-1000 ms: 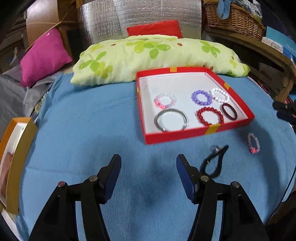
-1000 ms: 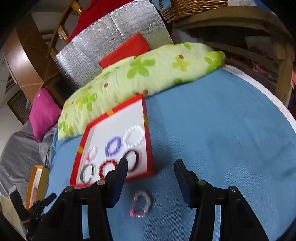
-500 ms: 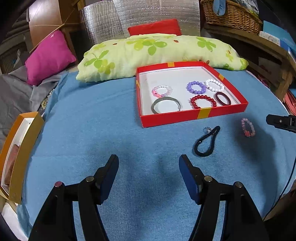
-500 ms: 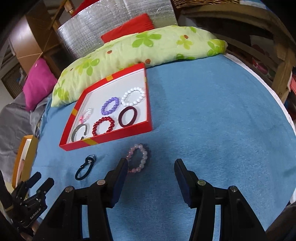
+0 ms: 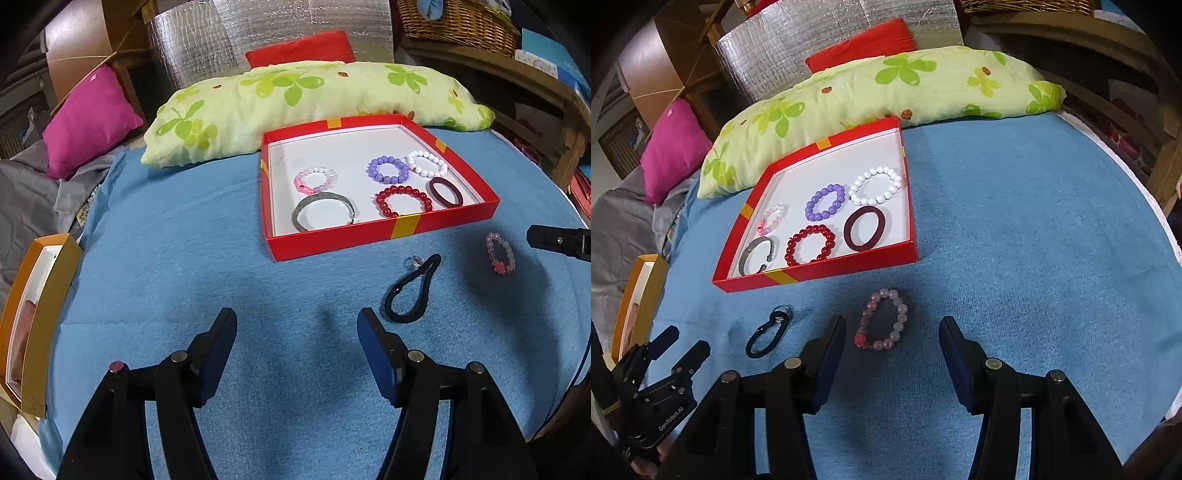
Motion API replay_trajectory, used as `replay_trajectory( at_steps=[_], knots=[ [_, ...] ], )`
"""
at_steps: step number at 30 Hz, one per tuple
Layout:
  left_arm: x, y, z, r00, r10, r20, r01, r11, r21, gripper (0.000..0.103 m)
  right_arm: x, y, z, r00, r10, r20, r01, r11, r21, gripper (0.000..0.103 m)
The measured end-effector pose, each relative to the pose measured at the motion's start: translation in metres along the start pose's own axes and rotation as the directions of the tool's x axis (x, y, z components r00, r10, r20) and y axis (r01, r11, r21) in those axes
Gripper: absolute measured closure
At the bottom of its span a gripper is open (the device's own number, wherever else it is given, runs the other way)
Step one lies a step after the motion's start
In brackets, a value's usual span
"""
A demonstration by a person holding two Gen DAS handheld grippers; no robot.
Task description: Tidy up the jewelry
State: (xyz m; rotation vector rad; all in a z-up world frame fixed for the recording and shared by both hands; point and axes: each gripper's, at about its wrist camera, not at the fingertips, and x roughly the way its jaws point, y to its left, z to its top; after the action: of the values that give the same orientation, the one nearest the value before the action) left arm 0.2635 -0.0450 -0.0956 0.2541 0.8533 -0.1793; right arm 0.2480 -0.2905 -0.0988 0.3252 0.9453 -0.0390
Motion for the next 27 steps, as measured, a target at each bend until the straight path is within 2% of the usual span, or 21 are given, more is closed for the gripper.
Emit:
replay_trajectory(
  at_steps=[15, 24, 27],
  knots=[
    [0.011, -0.021, 0.001, 0.999, -0.001, -0.032, 0.002, 0.999, 0.037, 0.034, -0.001, -0.027, -0.002, 1.0, -0.007, -0.027, 0.009, 0.998, 0.058, 0.047],
    [0.02, -0.021, 0.001, 0.997, -0.043, -0.07, 0.044, 0.999, 0.016, 0.034, 0.006, -0.029, -0.002, 0.999, 0.011, -0.041, -0.008, 0.998, 0.067, 0.047],
    [0.02, -0.023, 0.0, 0.997, -0.038, -0.07, 0.04, 0.999, 0.029, 0.034, 0.008, -0.026, -0.003, 0.999, 0.011, -0.043, -0.008, 0.998, 0.055, 0.049]
  ],
)
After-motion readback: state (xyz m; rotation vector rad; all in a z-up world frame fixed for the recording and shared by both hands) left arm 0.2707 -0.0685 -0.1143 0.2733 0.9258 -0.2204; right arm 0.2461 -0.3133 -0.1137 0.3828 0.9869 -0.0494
